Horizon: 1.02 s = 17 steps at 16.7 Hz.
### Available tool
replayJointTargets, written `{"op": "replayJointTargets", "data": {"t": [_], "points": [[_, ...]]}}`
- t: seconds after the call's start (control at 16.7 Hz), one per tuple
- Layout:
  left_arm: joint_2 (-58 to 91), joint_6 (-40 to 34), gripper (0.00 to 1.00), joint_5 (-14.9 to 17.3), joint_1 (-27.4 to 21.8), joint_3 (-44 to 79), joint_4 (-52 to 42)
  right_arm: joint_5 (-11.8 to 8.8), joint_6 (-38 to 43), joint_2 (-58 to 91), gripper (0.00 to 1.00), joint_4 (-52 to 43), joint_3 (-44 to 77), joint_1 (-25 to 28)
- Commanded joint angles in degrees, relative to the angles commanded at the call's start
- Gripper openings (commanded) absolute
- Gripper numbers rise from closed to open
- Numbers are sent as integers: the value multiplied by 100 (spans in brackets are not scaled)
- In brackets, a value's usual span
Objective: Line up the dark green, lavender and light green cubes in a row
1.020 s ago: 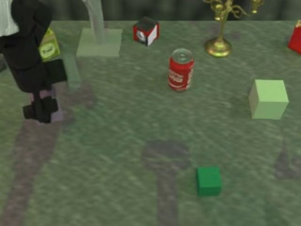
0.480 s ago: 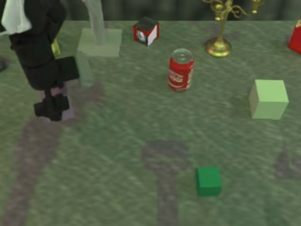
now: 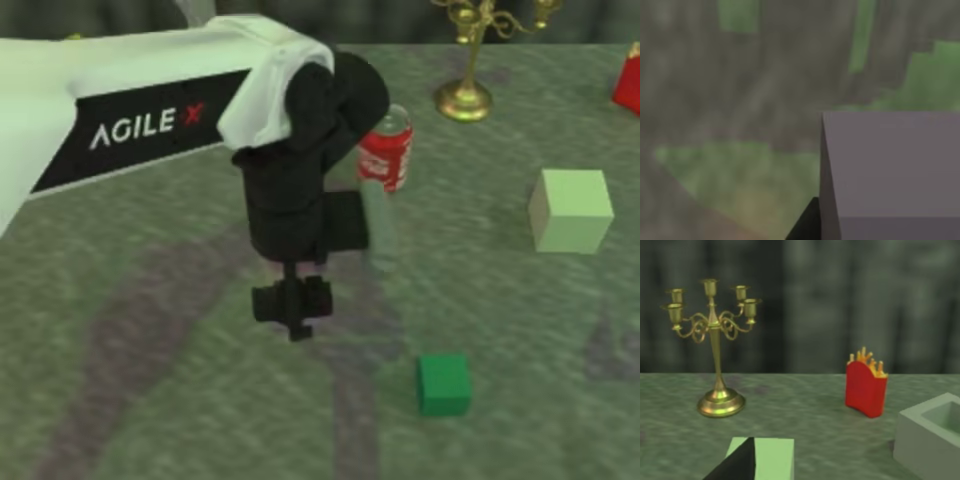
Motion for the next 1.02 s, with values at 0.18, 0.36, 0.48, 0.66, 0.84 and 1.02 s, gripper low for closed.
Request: {"op": "replayJointTargets", "data": {"t": [0.18,0.36,0.48,0.66,0.84,1.02], "points": [[-79,-525,0,-9,-853,8,-55,0,0,0,100,0,0,0],[-130,-765,0,-18,-1185,11,-70,0,0,0,100,0,0,0],[-130,-765,0,-18,-1186,11,-70,0,0,0,100,0,0,0],[-96,-749,0,-13,-1168,-3,-45,0,0,0,100,0,0,0],[26,-753,0,-7,-1182,-229,329,0,0,0,100,0,0,0],[247,-779,0,-6,-1187,-590,922,0,0,0,100,0,0,0]]}}
